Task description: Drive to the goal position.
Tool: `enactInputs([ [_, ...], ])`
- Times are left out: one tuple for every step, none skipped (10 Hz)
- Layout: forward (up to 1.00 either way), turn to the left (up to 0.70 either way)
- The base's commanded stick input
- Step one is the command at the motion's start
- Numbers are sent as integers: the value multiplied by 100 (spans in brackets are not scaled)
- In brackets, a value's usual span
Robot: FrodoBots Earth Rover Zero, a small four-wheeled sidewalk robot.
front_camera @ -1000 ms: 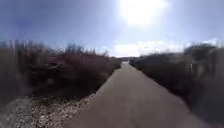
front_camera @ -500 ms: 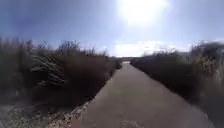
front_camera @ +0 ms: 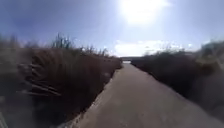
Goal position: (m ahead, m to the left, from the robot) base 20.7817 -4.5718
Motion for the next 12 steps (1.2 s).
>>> enactInputs([
  [70, 5],
  [70, 5],
  [70, -13],
  [70, -30],
  [70, -30],
  [70, -30],
  [70, 5],
  [70, 5],
  [70, 5],
  [70, 5],
  [70, 5],
  [70, 5],
])
